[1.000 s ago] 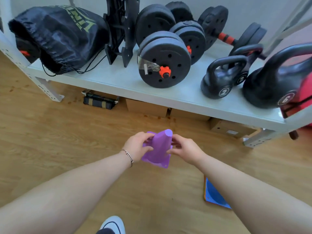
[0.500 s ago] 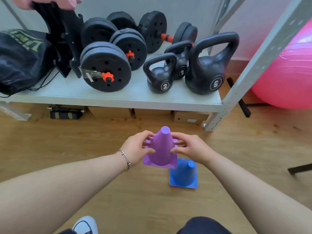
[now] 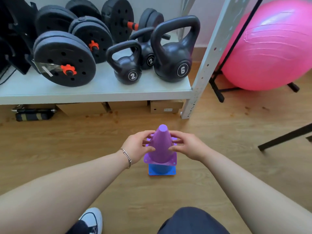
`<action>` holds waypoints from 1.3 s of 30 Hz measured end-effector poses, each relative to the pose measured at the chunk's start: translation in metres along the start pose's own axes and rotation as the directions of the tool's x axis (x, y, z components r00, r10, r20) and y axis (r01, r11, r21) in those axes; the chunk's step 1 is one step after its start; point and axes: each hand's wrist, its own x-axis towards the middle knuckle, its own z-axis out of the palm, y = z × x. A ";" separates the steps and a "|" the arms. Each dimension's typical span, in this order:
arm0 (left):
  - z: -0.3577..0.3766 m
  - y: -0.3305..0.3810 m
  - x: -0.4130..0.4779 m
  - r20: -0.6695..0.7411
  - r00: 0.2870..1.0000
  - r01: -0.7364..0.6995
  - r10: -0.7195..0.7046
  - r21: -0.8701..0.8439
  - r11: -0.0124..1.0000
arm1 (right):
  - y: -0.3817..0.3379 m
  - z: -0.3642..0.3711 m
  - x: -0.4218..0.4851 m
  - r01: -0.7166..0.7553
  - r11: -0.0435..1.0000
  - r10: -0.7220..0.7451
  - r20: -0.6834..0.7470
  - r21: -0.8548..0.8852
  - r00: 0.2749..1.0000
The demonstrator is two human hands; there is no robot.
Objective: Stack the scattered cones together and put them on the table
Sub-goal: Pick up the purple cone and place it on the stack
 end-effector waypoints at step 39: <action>0.095 -0.080 0.022 0.019 0.987 0.161 -0.161 -0.067 0.985 | 0.099 0.087 0.026 -0.196 0.980 0.191 -0.107 -0.042 0.976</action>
